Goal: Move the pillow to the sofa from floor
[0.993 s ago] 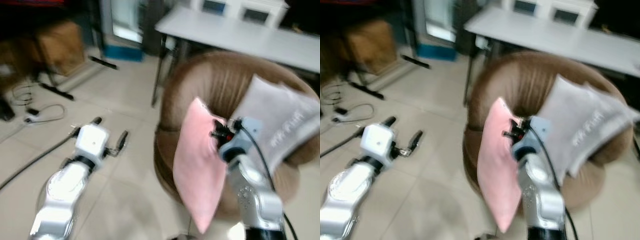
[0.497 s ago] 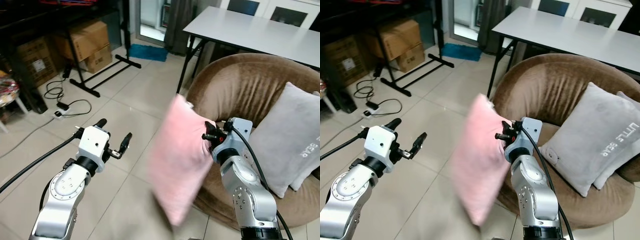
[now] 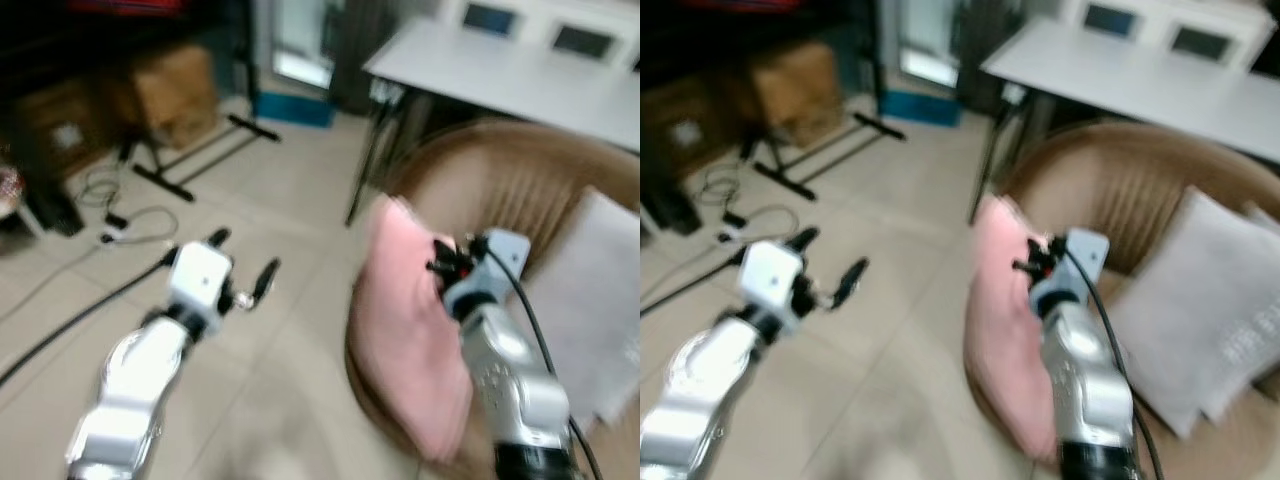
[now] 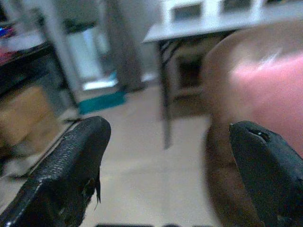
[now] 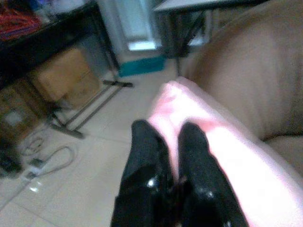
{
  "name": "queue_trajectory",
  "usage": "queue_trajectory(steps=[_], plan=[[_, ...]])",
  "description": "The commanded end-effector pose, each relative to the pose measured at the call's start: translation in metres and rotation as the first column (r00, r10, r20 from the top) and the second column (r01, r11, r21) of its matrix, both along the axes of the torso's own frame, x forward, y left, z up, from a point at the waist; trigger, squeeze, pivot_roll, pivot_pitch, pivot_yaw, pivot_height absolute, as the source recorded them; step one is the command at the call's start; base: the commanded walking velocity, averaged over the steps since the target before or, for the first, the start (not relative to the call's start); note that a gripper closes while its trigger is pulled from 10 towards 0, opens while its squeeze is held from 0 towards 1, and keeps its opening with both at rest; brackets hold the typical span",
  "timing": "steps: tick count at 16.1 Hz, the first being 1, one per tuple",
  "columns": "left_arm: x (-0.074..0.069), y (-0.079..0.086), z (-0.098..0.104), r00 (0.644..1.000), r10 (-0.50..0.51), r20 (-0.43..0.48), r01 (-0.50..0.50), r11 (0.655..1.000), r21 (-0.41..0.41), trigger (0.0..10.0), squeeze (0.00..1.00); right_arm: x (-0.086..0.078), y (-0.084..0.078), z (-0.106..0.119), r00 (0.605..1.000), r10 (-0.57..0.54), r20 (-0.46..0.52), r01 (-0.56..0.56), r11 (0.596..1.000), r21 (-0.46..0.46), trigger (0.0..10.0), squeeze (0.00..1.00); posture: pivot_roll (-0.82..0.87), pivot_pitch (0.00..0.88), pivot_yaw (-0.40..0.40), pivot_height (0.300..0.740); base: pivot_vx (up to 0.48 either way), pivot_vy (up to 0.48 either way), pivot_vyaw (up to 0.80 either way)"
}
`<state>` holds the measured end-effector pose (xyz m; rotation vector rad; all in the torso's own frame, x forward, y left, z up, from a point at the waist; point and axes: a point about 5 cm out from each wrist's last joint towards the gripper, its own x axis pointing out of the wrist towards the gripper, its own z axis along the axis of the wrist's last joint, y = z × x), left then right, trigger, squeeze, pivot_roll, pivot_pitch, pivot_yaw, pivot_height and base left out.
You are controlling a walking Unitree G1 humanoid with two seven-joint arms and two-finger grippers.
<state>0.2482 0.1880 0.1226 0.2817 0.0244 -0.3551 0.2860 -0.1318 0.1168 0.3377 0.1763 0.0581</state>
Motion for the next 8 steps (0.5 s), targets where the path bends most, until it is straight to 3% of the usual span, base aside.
queue_trajectory(steps=[1, 8], plan=[[0.0037, -0.0126, 0.0031, 0.999, -0.041, 0.014, 0.041, 0.999, -0.023, 10.0, 0.0, -0.0004, -0.0086, 0.01, 0.998, -0.033, 0.059, 0.033, 0.999, 0.004, 10.0, 0.0, 0.07, 0.0, -0.06, 0.74, 0.337, 0.0, -0.8], [0.0046, -0.0126, 0.0033, 0.998, -0.067, 0.004, 0.067, 0.998, -0.016, 10.0, 0.0, 0.0008, -0.0059, 0.0095, 0.998, -0.026, 0.059, 0.025, 1.0, 0.008, 10.0, 0.0, 0.07, 0.0, -0.05, 0.74, 0.327, 0.0, -0.8]])
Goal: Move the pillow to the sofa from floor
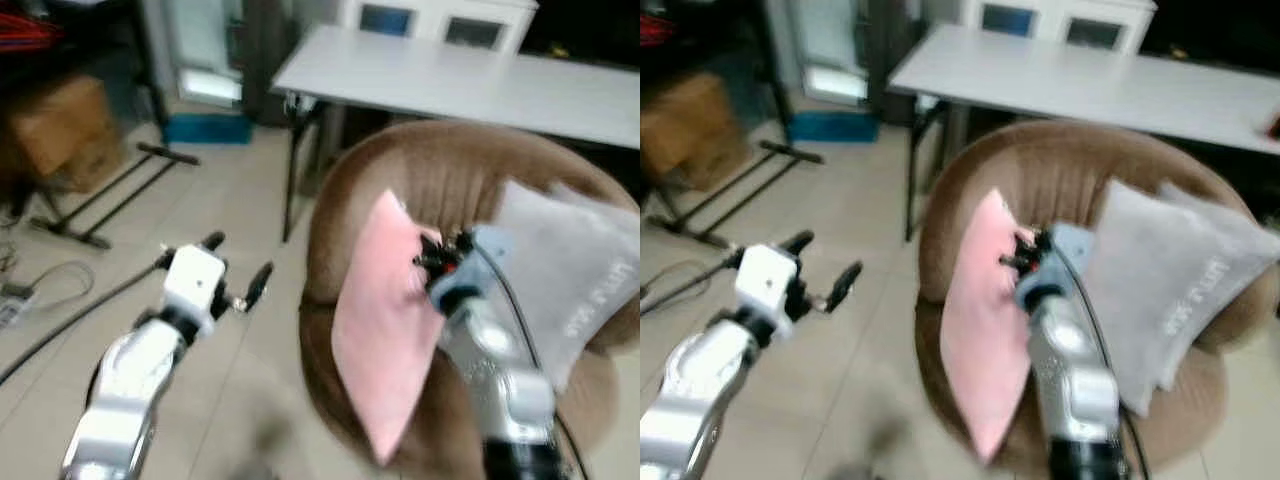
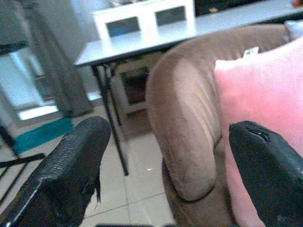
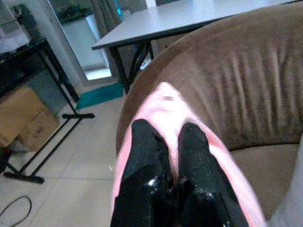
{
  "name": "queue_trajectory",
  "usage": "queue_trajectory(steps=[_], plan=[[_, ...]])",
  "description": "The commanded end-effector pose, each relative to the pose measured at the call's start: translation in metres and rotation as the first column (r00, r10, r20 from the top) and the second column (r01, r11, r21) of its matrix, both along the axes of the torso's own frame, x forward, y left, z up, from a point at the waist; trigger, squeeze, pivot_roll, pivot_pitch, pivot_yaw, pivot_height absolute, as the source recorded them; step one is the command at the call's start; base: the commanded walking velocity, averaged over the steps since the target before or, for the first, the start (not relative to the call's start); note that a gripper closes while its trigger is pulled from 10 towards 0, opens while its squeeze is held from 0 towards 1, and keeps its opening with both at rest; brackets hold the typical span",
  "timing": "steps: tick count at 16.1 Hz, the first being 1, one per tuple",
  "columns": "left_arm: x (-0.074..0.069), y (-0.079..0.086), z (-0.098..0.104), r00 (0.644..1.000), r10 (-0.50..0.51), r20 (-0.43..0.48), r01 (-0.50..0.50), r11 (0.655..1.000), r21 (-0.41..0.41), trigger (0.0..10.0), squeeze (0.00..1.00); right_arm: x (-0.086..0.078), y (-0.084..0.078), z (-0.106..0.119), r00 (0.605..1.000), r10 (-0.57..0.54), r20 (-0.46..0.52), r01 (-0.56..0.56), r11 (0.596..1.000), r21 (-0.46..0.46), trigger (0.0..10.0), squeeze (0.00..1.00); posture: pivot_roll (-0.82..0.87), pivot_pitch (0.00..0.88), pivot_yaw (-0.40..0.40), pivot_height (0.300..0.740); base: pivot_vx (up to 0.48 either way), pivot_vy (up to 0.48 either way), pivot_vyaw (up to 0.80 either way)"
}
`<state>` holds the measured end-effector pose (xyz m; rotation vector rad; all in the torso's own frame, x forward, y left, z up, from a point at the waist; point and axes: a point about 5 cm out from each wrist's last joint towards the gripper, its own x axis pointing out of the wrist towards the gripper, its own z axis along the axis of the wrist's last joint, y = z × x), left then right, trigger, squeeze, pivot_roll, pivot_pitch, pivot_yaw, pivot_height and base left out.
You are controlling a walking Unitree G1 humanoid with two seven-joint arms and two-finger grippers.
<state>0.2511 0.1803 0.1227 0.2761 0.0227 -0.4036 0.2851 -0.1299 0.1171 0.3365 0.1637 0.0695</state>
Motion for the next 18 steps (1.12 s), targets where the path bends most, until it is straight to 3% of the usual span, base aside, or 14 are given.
queue_trajectory(steps=[1, 4, 12, 14, 18], plan=[[0.002, -0.005, 0.003, 1.0, -0.023, 0.009, 0.023, 1.0, -0.01, 10.0, 0.0, 0.001, -0.004, 0.01, 0.999, -0.008, 0.052, 0.007, 1.0, 0.01, 10.0, 0.0, 0.07, 0.0, -0.05, 0.74, 0.307, 0.0, -0.43], [0.002, -0.006, 0.003, 1.0, -0.03, 0.007, 0.03, 1.0, -0.008, 10.0, 0.0, -0.001, 0.009, 0.011, 0.994, 0.085, 0.066, -0.086, 0.996, 0.011, 10.0, 0.0, 0.07, 0.0, -0.054, 0.74, 0.294, 0.0, 0.0], [0.0, -0.006, 0.0, 0.997, -0.077, -0.026, 0.077, 0.997, 0.013, 10.0, 0.0, 0.004, 0.007, 0.014, 0.996, 0.06, 0.063, -0.061, 0.998, 0.016, 10.0, 0.0, 0.07, 0.0, -0.056, 0.74, 0.287, 0.0, -0.1], [0.0, -0.008, -0.003, 0.993, -0.105, -0.046, 0.106, 0.994, 0.022, 10.0, 0.0, 0.005, 0.008, 0.019, 0.995, 0.055, 0.087, -0.055, 0.998, 0.008, 10.0, 0.0, 0.06, 0.0, -0.051, 0.74, 0.0, 0.0, -0.66], [0.001, -0.012, -0.009, 0.984, -0.154, -0.088, 0.159, 0.986, 0.049, 10.0, 0.0, 0.007, 0.011, 0.022, 0.992, 0.068, 0.105, -0.068, 0.998, 0.002, 10.0, 0.0, 0.06, 0.0, -0.048, 0.74, 0.0, 0.0, 0.0]])
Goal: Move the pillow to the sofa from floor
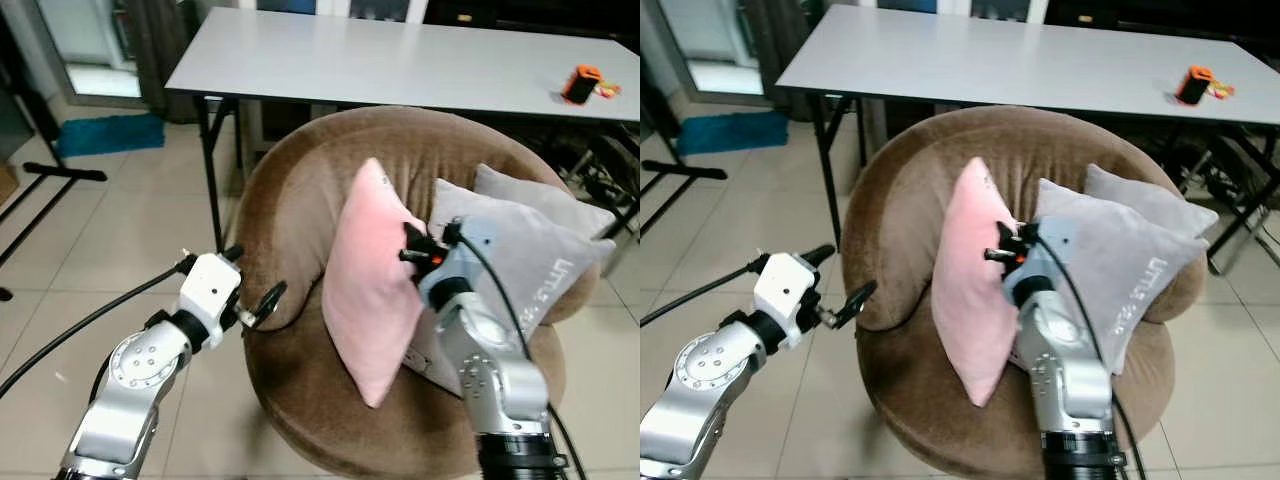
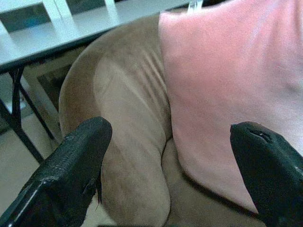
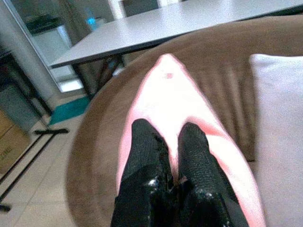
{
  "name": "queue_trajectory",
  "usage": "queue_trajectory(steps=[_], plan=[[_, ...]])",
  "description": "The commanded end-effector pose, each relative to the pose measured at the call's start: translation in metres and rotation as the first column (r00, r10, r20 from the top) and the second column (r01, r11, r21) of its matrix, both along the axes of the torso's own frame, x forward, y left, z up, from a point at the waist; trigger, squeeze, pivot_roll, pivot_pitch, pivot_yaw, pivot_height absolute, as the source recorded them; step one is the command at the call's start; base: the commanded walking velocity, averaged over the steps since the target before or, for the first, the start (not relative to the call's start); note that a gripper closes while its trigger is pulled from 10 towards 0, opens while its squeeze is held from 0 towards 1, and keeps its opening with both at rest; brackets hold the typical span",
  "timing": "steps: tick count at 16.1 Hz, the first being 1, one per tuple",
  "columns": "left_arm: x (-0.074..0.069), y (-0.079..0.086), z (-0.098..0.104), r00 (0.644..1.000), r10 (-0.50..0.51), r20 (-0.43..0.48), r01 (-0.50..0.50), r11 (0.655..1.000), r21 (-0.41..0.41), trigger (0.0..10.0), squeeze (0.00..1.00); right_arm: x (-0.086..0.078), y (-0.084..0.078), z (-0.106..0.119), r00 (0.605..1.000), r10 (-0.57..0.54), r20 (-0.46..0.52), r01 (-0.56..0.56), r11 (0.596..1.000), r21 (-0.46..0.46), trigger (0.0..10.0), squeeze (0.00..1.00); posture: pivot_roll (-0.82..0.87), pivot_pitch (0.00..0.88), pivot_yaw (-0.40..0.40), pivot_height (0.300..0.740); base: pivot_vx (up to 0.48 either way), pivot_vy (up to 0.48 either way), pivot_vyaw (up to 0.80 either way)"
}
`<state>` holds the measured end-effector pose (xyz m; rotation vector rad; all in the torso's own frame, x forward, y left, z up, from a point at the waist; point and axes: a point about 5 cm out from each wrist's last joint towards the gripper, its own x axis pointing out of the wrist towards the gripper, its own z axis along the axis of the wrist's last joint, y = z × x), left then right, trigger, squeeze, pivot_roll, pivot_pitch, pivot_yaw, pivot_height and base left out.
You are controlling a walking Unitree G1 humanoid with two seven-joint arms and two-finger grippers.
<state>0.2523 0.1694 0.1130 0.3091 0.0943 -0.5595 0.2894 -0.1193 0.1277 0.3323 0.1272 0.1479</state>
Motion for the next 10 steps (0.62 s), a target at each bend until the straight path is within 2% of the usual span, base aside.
queue_trajectory(steps=[1, 4, 10], plan=[[-0.001, -0.002, 0.0, 0.999, -0.046, -0.011, 0.046, 0.999, 0.009, 10.0, 0.0, 0.005, 0.002, 0.013, 0.998, 0.002, 0.062, -0.002, 1.0, 0.002, 10.0, 0.0, 0.05, 0.0, -0.051, 0.74, 0.0, 0.0, 0.0], [-0.001, -0.004, -0.001, 0.996, -0.09, -0.028, 0.09, 0.996, 0.014, 10.0, 0.0, 0.015, 0.01, 0.018, 0.995, 0.047, 0.085, -0.046, 0.999, -0.008, 10.0, 0.0, 0.06, 0.0, -0.06, 0.74, 0.0, 0.0, 0.0], [-0.007, -0.002, -0.001, 0.993, -0.11, -0.042, 0.111, 0.994, 0.024, 10.0, 0.0, 0.05, 0.028, 0.033, 0.988, 0.075, 0.135, -0.076, 0.997, 0.004, 10.0, 0.0, 0.08, 0.0, -0.073, 0.74, 0.0, 0.0, 0.0]])
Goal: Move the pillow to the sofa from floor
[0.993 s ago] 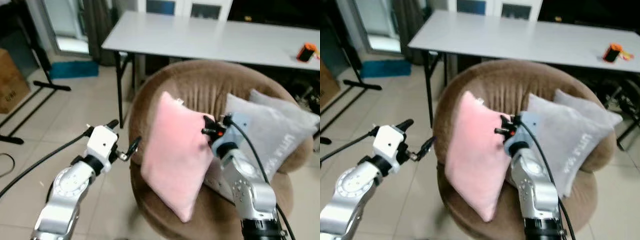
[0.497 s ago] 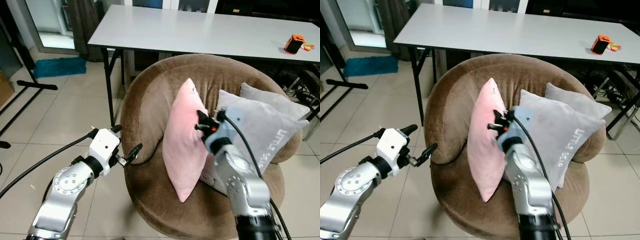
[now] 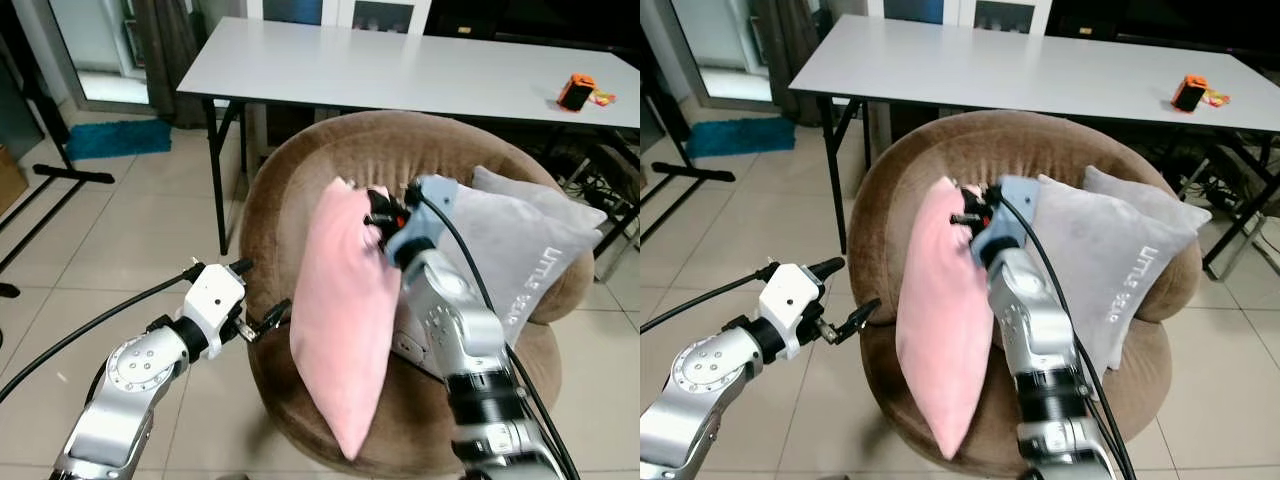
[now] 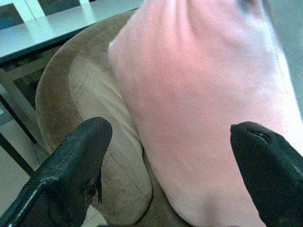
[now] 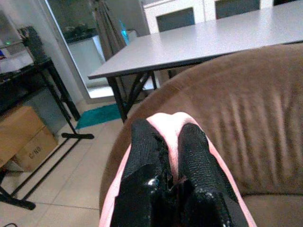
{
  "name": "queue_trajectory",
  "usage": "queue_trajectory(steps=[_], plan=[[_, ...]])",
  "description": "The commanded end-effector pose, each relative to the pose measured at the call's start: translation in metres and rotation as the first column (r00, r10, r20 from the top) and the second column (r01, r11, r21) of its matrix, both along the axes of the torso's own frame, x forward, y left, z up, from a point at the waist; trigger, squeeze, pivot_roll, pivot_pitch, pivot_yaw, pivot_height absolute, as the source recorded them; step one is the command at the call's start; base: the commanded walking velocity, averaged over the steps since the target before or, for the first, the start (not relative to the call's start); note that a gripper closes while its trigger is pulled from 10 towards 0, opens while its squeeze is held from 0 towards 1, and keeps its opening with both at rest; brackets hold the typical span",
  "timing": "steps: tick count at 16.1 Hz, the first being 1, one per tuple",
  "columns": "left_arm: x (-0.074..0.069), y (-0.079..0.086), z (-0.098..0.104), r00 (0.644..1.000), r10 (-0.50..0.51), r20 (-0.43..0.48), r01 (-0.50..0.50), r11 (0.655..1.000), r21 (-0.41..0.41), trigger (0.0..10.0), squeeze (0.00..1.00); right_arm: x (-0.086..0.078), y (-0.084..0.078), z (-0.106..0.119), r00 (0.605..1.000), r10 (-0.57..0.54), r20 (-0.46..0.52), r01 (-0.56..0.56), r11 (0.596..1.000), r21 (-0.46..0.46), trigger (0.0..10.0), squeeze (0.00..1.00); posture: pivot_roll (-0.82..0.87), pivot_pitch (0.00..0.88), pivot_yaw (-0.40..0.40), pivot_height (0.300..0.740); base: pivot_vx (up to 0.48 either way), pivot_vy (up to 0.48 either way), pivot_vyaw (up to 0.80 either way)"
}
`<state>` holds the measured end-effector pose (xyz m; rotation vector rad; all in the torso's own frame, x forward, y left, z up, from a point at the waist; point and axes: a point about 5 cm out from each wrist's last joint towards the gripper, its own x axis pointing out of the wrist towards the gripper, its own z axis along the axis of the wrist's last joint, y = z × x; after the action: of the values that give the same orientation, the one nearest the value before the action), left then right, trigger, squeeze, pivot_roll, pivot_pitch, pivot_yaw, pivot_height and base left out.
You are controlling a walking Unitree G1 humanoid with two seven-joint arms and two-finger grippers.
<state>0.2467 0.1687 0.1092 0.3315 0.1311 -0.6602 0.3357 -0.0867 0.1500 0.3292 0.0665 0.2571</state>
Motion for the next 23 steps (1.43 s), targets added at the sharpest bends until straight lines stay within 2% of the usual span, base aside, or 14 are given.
queue_trajectory(steps=[1, 3, 5, 7, 8, 10, 12, 15, 16, 17, 21, 23], plan=[[-0.002, -0.001, 0.003, 1.0, -0.018, 0.001, 0.018, 1.0, 0.0, 10.0, 0.0, 0.008, -0.004, 0.011, 0.998, -0.023, 0.059, 0.023, 1.0, 0.002, 10.0, 0.0, 0.08, 0.0, -0.073, 0.74, 0.0, 0.0, 0.0], [-0.004, 0.0, 0.002, 1.0, -0.024, -0.003, 0.024, 1.0, 0.007, 10.0, 0.0, 0.015, -0.006, 0.01, 0.998, -0.038, 0.054, 0.039, 0.999, -0.004, 10.0, 0.0, 0.09, 0.0, -0.075, 0.74, 0.0, 0.0, 0.0], [-0.007, 0.002, 0.003, 0.999, -0.033, -0.012, 0.033, 0.999, 0.015, 10.0, 0.0, 0.023, -0.015, -0.007, 0.997, -0.07, -0.022, 0.069, 0.997, -0.02, 10.0, 0.0, 0.1, 0.0, -0.071, 0.74, 0.0, 0.0, 0.0], [-0.008, 0.002, 0.002, 0.998, -0.049, -0.028, 0.05, 0.999, 0.016, 10.0, 0.0, 0.024, -0.026, -0.043, 0.982, -0.105, -0.158, 0.087, 0.99, -0.115, 10.0, 0.0, 0.1, 0.0, -0.065, 0.74, 0.0, 0.0, 0.0], [-0.01, 0.001, 0.0, 0.996, -0.07, -0.049, 0.071, 0.997, 0.016, 10.0, 0.0, 0.017, -0.04, -0.073, 0.952, -0.159, -0.261, 0.113, 0.977, -0.183, 10.0, 0.0, 0.1, 0.0, -0.057, 0.74, 0.0, 0.0, 0.0], [-0.01, 0.0, 0.0, 0.994, -0.086, -0.062, 0.087, 0.996, 0.018, 10.0, 0.0, 0.012, -0.052, -0.087, 0.924, -0.215, -0.315, 0.155, 0.966, -0.206, 10.0, 0.0, 0.1, 0.0, -0.057, 0.74, 0.0, 0.0, 0.0], [-0.009, 0.0, 0.0, 0.993, -0.097, -0.067, 0.099, 0.995, 0.022, 10.0, 0.0, 0.012, -0.069, -0.091, 0.886, -0.304, -0.351, 0.242, 0.947, -0.209, 10.0, 0.0, 0.1, 0.0, -0.049, 0.74, 0.0, 0.0, 0.0], [-0.009, -0.001, 0.001, 0.991, -0.111, -0.073, 0.113, 0.993, 0.023, 10.0, 0.0, 0.018, -0.086, -0.085, 0.863, -0.385, -0.328, 0.322, 0.918, -0.229, 10.0, 0.0, 0.09, 0.0, -0.049, 0.74, 0.0, 0.0, 0.0], [-0.009, -0.002, 0.001, 0.988, -0.126, -0.088, 0.128, 0.992, 0.018, 10.0, 0.0, 0.022, -0.104, -0.077, 0.834, -0.467, -0.294, 0.412, 0.881, -0.231, 10.0, 0.58, 0.09, 0.0, -0.038, 0.74, 0.0, 0.0, 0.0], [-0.01, -0.003, 0.0, 0.982, -0.149, -0.113, 0.15, 0.989, 0.008, 10.0, 0.0, 0.024, -0.113, -0.071, 0.824, -0.496, -0.275, 0.458, 0.868, -0.193, 10.0, 1.0, 0.09, 0.0, -0.036, 0.74, 0.0, 0.0, 0.0], [-0.013, -0.005, -0.001, 0.967, -0.197, -0.163, 0.193, 0.98, -0.036, 10.0, 0.0, 0.026, -0.119, -0.065, 0.827, -0.494, -0.269, 0.489, 0.868, -0.09, 10.0, 1.0, 0.08, 0.0, -0.03, 0.74, 0.0, 0.0, 0.0], [-0.017, -0.009, 0.004, 0.949, -0.258, -0.182, 0.245, 0.965, -0.091, 10.0, 0.0, 0.025, -0.124, -0.063, 0.828, -0.502, -0.249, 0.512, 0.859, -0.03, 10.0, 1.0, 0.08, 0.0, -0.029, 0.74, 0.0, 0.0, 0.0]])
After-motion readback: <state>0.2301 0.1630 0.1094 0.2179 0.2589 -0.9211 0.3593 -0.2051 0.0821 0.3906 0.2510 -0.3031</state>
